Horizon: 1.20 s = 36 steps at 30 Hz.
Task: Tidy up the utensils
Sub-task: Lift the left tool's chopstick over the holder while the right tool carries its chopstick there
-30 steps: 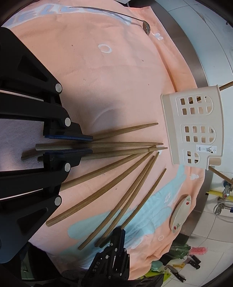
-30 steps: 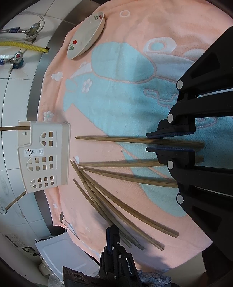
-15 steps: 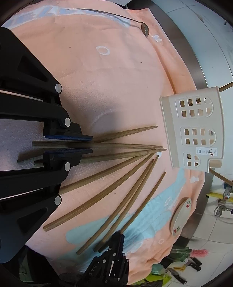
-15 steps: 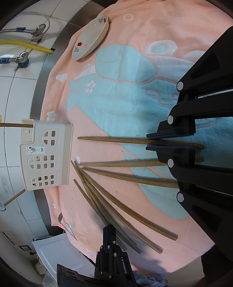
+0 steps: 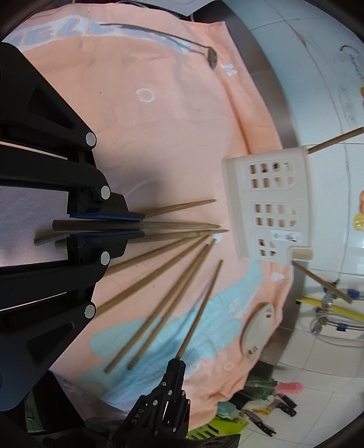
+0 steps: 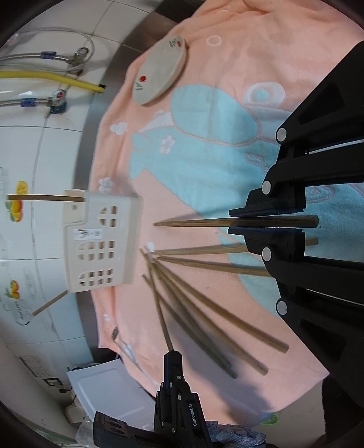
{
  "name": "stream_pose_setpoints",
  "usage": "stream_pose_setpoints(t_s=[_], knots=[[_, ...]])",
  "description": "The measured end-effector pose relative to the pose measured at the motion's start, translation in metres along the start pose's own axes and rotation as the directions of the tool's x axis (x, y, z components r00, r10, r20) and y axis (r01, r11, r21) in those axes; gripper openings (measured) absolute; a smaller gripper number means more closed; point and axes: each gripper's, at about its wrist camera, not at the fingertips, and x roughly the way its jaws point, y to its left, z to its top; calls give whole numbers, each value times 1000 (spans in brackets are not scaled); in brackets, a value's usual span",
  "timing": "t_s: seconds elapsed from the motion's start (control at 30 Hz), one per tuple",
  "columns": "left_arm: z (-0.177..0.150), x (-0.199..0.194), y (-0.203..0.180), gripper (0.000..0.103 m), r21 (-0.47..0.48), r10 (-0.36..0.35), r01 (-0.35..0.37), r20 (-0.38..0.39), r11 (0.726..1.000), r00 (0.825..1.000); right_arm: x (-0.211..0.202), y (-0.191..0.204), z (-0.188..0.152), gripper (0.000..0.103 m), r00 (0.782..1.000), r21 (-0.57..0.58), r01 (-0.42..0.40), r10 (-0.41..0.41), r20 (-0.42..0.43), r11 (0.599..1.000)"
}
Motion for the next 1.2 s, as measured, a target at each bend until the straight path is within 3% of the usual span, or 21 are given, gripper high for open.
stream_pose_setpoints(t_s=[0.23, 0.5, 0.8, 1.2], knots=[[18, -30, -4, 5, 2, -24, 24, 82, 1000, 996, -27, 6, 22, 7, 995, -12, -6, 7, 101, 1000], [29, -39, -6, 5, 2, -48, 48, 106, 999, 993, -40, 16, 55, 7, 982, -22, -30, 33, 186, 999], [52, -45, 3, 5, -6, -54, 56, 127, 998, 990, -50, 17, 105, 7, 980, -40, -49, 56, 191, 998], [111, -67, 3, 5, 18, -42, 40, 186, 999, 982, -73, 8, 183, 6, 975, -65, -82, 93, 202, 995]])
